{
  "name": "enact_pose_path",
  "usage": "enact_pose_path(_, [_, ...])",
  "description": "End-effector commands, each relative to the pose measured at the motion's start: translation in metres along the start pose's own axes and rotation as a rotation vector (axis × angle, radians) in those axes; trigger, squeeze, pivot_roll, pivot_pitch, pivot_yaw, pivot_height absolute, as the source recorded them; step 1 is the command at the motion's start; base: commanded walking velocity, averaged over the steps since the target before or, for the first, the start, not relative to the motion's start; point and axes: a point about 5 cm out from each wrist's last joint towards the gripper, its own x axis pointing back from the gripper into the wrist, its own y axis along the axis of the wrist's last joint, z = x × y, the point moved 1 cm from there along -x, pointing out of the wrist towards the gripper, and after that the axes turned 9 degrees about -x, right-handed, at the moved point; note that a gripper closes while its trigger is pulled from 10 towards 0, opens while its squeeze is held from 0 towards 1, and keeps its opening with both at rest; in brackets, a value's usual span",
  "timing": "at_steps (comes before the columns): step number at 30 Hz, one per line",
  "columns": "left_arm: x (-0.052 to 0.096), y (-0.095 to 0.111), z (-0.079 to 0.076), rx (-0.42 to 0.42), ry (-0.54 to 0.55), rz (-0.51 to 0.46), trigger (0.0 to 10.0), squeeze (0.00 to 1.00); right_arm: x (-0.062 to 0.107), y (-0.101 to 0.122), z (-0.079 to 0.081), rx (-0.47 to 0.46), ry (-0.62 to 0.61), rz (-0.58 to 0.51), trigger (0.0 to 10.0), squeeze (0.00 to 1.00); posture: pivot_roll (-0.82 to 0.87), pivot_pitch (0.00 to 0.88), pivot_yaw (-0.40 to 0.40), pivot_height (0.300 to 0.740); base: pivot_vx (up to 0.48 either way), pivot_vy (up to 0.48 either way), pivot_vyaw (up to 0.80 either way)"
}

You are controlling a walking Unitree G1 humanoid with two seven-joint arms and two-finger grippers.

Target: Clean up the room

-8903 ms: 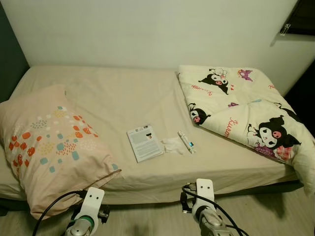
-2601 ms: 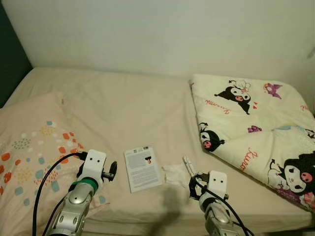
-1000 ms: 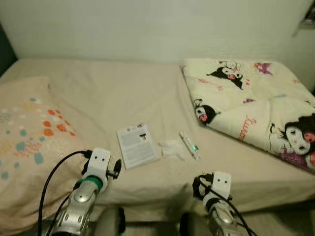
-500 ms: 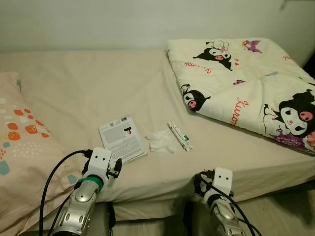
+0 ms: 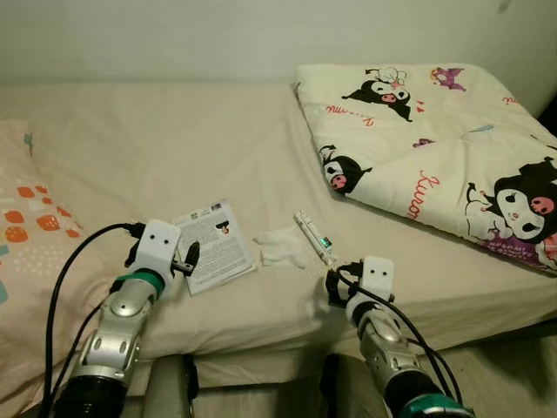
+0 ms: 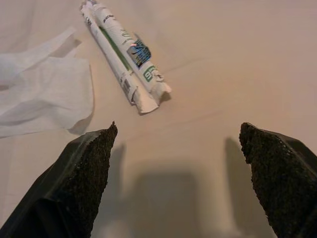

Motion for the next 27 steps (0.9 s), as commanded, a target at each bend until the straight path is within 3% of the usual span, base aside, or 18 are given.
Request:
enact_pose_path(1, [0.0, 0.002, 0.006, 0.0, 0.001, 0.013, 10.0, 0.0, 0.0, -0.006, 0.0, -0.003, 0.002, 0.044, 10.0, 1.0, 0.23, 0.096, -0.021, 0.548, 0.0, 0.0, 0.0])
enact_pose_path(2, [0.0, 0.002, 0.006, 0.0, 0.001, 0.013, 10.0, 0.0, 0.0, -0.006, 0.0, -0.003, 0.002, 0.044, 10.0, 1.0, 0.23, 0.096, -0.021, 0.548, 0.0, 0.0, 0.0])
enact_pose_path(4, [0.003, 0.01, 0.02, -0.016, 0.019, 0.015, 10.0, 0.0, -0.003, -0.005, 0.007, -0.014, 0.03, 0.073, 10.0, 1.0, 0.27, 0.151, -0.032, 0.548, 0.0, 0.0, 0.0])
enact_pose_path(6, [0.003, 0.01, 0.02, -0.016, 0.019, 0.015, 10.0, 0.0, -0.003, -0.005, 0.007, -0.014, 0.03, 0.073, 10.0, 1.0, 0.27, 0.151, -0.032, 0.548, 0.0, 0.0, 0.0])
enact_pose_path(8, [0.011, 0.021, 0.037, -0.022, 0.042, 0.012, 10.0, 0.0, -0.009, 0.004, 0.02, -0.043, 0.074, 0.068, 10.0, 1.0, 0.3, 0.21, -0.037, 0.548, 0.0, 0.0, 0.0])
enact_pose_path(11, [0.017, 0.028, 0.045, -0.017, 0.05, 0.01, 10.0, 0.0, -0.012, 0.012, 0.028, -0.068, 0.103, 0.053, 10.0, 1.0, 0.31, 0.216, -0.04, 0.548, 0.0, 0.0, 0.0])
enact_pose_path(16, [0.018, 0.033, 0.051, -0.019, 0.05, 0.013, 10.0, 0.0, -0.015, 0.019, 0.033, -0.085, 0.117, 0.045, 10.0, 1.0, 0.32, 0.243, -0.045, 0.548, 0.0, 0.0, 0.0])
enact_pose_path(22, [0.026, 0.044, 0.063, -0.004, 0.074, 0.016, 10.0, 0.0, -0.019, 0.026, 0.041, -0.025, 0.129, 0.054, 10.0, 1.0, 0.36, 0.288, -0.051, 0.548, 0.0, 0.0, 0.0])
enact_pose_path(27, [0.028, 0.045, 0.064, -0.003, 0.074, 0.019, 10.0, 0.0, -0.019, 0.026, 0.042, -0.012, 0.125, 0.061, 10.0, 1.0, 0.36, 0.288, -0.051, 0.548, 0.0, 0.0, 0.0])
